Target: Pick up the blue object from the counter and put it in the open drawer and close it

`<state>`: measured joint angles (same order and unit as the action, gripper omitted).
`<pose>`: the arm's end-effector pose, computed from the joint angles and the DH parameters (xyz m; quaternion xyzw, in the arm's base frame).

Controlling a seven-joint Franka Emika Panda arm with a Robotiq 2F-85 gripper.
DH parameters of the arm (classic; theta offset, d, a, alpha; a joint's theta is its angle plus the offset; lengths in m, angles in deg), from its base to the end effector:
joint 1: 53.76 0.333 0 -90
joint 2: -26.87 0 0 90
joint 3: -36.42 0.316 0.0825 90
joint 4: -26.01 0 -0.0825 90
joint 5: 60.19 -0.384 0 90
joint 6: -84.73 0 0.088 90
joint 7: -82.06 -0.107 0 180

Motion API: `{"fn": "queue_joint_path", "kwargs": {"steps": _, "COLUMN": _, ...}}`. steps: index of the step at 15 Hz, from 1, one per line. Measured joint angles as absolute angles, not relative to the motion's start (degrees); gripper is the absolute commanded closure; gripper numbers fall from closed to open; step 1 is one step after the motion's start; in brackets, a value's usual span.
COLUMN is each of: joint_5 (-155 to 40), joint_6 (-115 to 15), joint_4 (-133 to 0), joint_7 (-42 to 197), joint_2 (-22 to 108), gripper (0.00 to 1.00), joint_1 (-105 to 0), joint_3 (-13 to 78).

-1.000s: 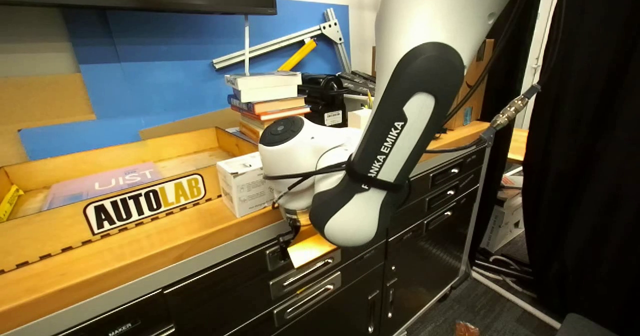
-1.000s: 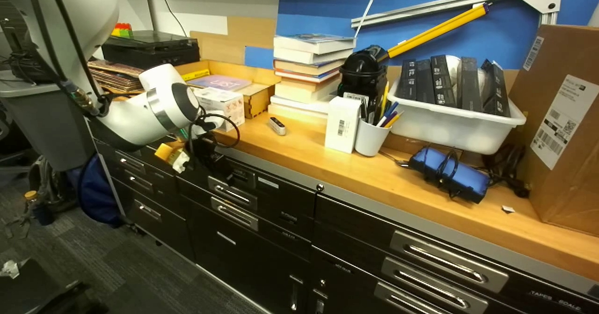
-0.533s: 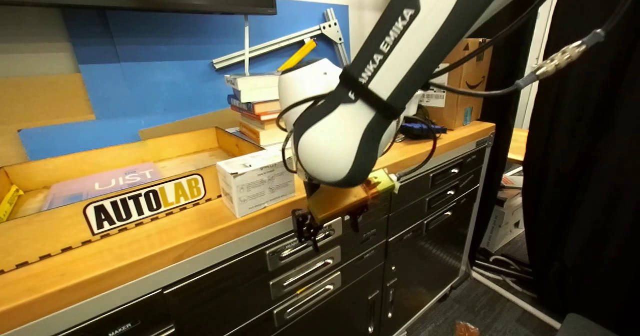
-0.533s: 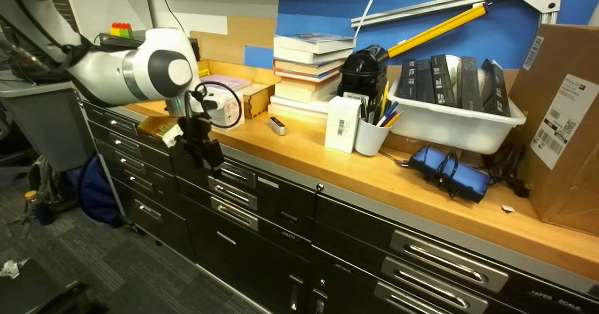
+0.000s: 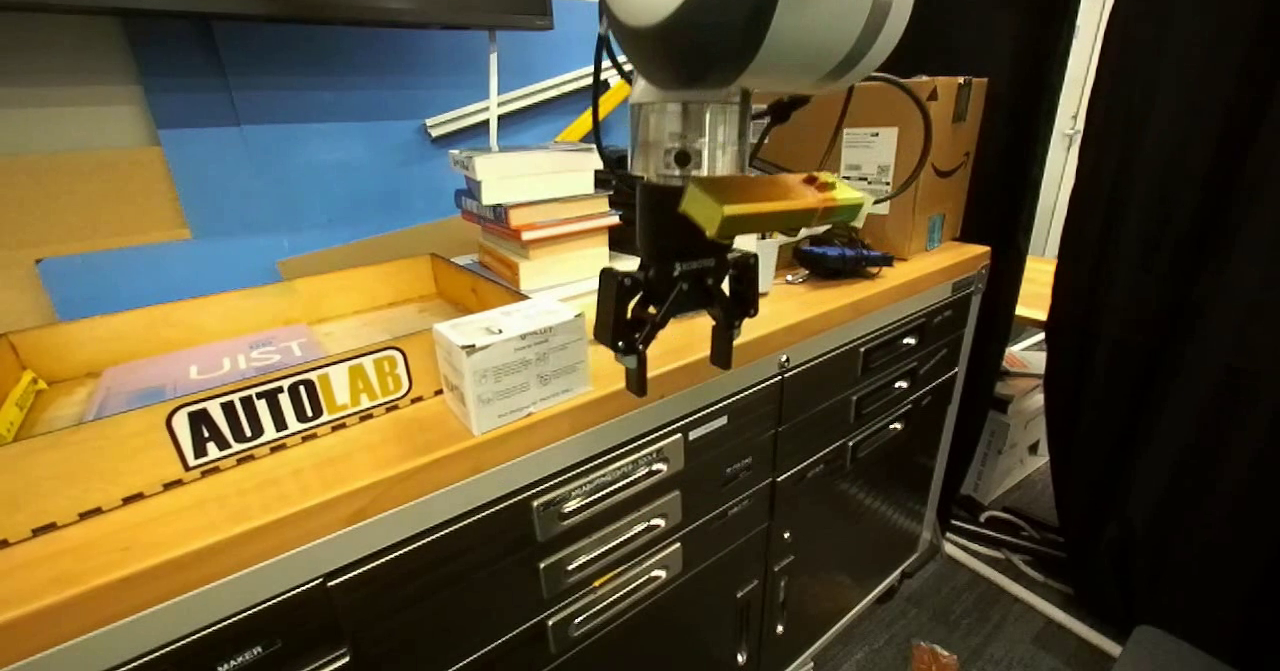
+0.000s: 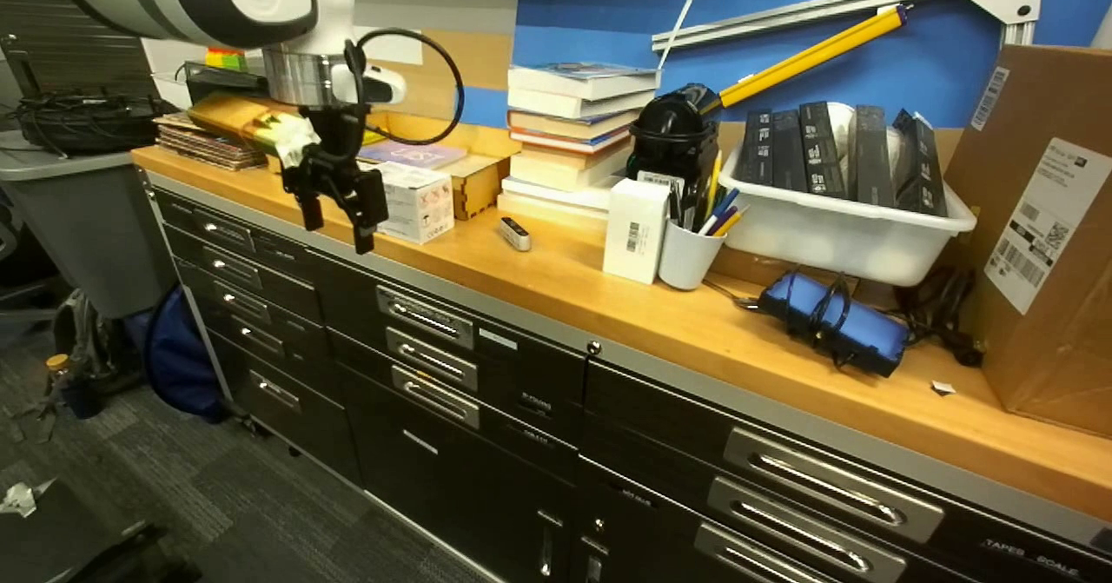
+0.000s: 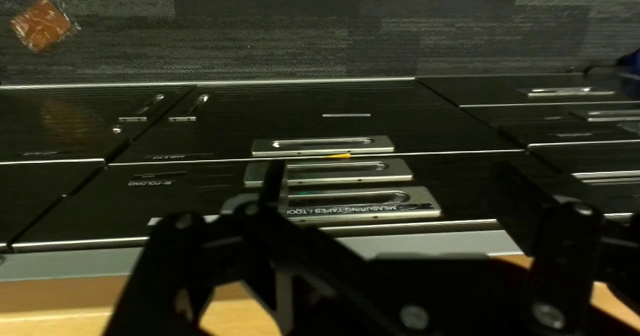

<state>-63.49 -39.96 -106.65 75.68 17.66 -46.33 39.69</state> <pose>0.4781 0.0929 0.4101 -0.9995 -0.0212 -0.0078 0.0207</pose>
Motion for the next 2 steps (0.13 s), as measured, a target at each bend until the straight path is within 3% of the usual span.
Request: {"fn": "queue_joint_path", "kwargs": {"steps": 2, "joint_5": -64.9, "joint_6": -36.75, "joint_4": -106.25, "joint_7": 77.6, "joint_2": 14.69, "gripper": 0.0, "joint_1": -46.34, "joint_3": 39.58}}
